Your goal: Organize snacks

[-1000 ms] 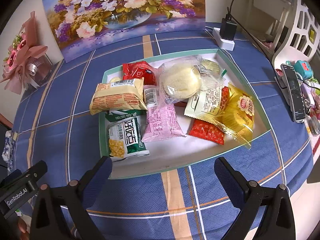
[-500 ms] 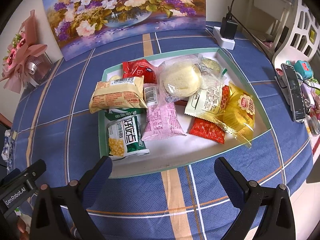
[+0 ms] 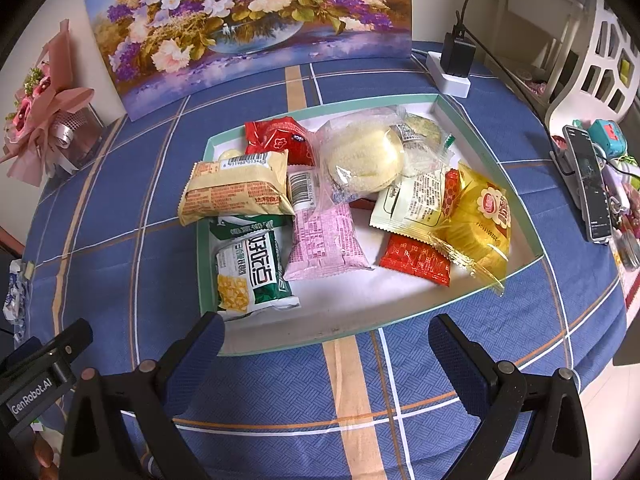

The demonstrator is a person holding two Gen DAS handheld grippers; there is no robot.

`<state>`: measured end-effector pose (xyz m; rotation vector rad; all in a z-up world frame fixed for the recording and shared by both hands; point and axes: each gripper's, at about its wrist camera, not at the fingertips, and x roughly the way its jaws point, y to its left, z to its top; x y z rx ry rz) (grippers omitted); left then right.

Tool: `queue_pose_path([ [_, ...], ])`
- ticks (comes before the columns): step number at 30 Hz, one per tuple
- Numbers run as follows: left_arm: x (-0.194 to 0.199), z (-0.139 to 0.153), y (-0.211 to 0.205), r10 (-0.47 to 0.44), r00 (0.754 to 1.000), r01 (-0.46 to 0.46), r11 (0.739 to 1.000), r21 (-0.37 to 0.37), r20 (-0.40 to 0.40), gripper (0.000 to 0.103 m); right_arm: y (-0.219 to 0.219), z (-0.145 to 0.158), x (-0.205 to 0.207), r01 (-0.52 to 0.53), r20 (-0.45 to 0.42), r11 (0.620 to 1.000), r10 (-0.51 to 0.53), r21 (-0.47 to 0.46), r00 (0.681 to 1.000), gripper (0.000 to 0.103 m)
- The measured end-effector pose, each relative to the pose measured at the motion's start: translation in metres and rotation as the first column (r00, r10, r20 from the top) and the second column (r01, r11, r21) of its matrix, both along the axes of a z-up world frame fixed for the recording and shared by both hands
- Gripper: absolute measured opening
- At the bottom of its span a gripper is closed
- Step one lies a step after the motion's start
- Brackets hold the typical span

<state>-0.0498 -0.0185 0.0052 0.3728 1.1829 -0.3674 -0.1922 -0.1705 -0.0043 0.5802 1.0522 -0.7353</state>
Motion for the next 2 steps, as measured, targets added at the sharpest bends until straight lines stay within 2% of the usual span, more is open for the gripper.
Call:
queue_pose_path([
  [2,-0.0004,-0.0001,-0.0004,-0.002,1.000,0.002,1.000,-0.003,-0.004,0.098,0.0002,-0.0001,0.0000,0.000,0.000,1.000,0.000,0.000,1.000,0.103],
])
